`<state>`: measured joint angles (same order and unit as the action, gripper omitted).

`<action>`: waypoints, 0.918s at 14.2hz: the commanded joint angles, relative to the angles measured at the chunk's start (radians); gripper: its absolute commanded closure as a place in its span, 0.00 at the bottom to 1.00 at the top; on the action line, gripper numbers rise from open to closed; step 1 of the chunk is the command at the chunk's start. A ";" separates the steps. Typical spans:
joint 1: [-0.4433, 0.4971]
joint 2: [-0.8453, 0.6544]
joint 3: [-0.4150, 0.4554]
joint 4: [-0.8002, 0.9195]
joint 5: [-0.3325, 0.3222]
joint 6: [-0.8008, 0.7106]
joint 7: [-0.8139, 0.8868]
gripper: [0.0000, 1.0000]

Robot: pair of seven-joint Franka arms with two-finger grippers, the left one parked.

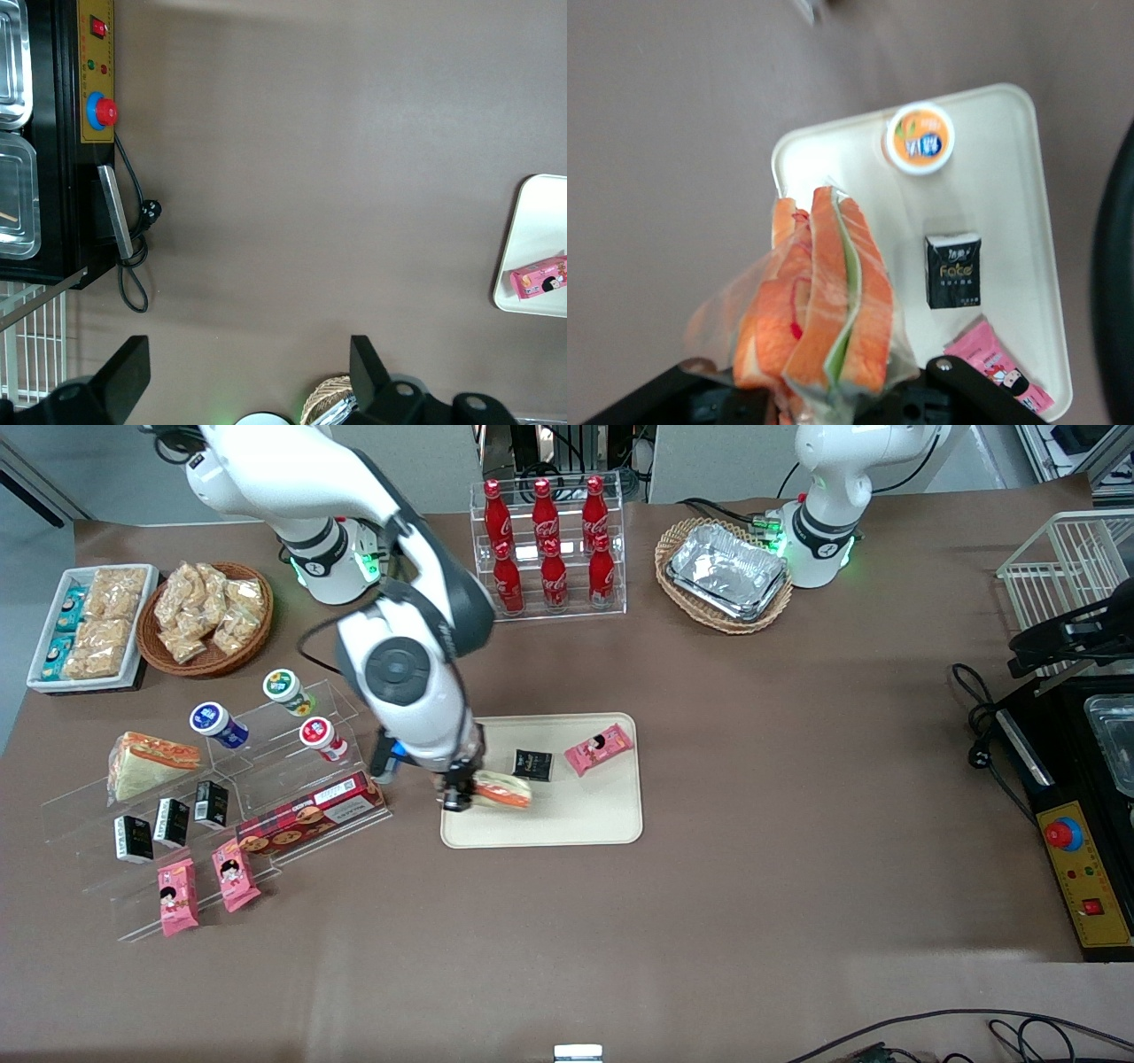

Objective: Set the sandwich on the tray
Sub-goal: 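Carry the held sandwich over to the cream tray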

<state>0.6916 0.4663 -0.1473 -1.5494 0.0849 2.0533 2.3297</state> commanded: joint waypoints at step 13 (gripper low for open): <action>0.072 0.253 -0.014 0.023 0.059 0.303 -0.015 0.99</action>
<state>0.7538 0.6818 -0.1514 -1.5486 0.1237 2.3276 2.3294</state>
